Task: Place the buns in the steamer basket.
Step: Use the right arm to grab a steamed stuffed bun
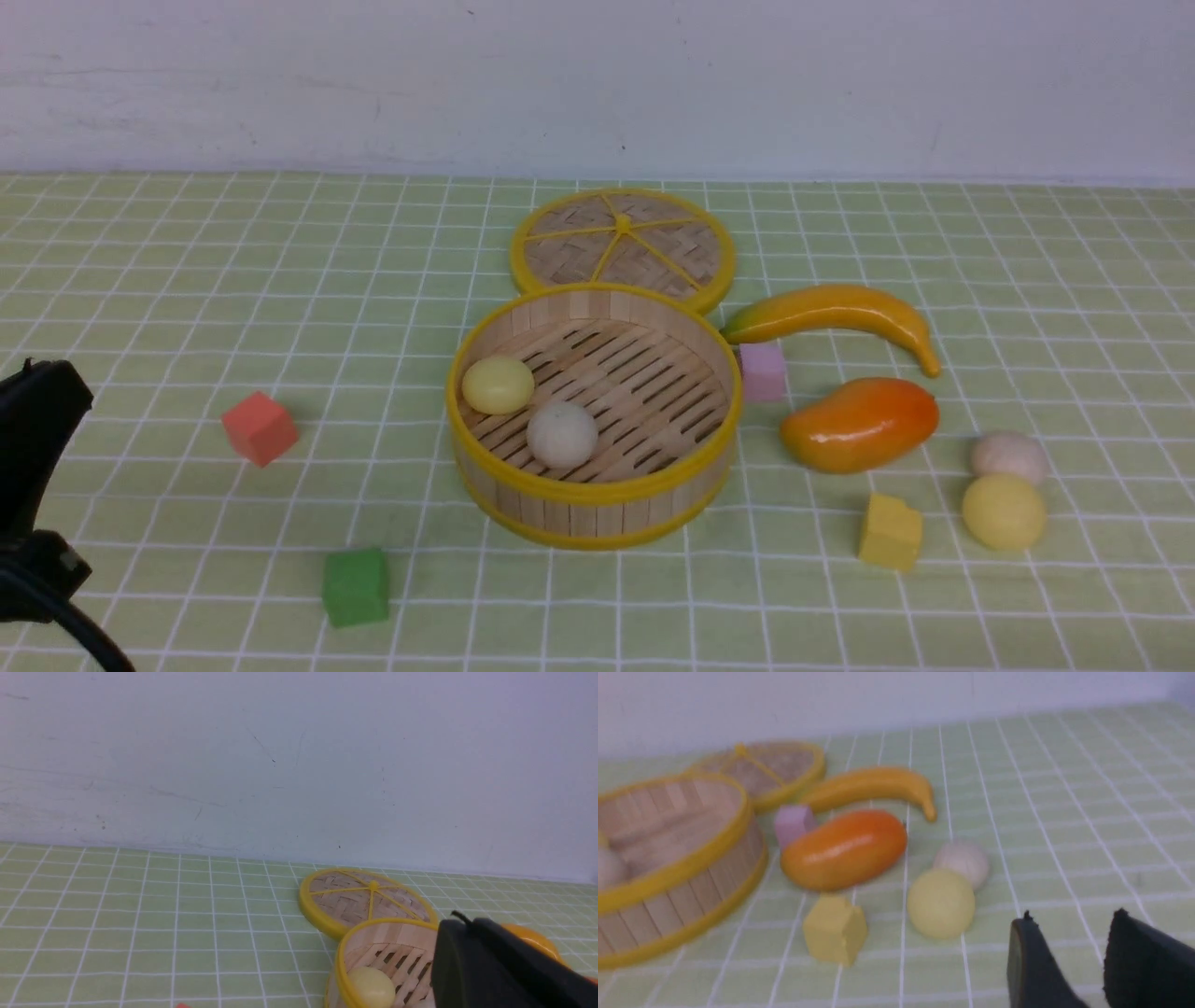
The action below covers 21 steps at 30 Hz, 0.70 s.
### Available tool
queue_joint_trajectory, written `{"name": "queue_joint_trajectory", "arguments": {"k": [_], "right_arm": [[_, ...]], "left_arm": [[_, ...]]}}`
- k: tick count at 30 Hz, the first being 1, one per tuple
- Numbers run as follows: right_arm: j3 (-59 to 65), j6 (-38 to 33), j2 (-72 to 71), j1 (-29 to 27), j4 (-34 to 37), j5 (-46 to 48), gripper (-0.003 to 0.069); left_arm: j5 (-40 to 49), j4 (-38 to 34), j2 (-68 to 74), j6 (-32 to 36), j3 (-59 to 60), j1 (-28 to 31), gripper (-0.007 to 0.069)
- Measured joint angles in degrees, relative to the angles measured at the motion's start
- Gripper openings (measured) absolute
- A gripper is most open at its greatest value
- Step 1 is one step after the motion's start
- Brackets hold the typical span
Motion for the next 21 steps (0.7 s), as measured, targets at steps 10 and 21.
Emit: {"name": "queue_joint_trajectory", "arguments": {"k": [10, 21], "right_arm": [[-0.62, 3.68, 0.0, 0.0, 6.74, -19.64, 0.0239], [-32.67, 5.3, 21.84, 0.0, 4.42, -2.35, 0.0239]], "left_arm": [[1.25, 0.0, -0.06, 0.0, 0.0, 0.0, -0.0013], [30.08, 5.77, -5.44, -0.44, -10.72, 0.06, -0.0013]]}}
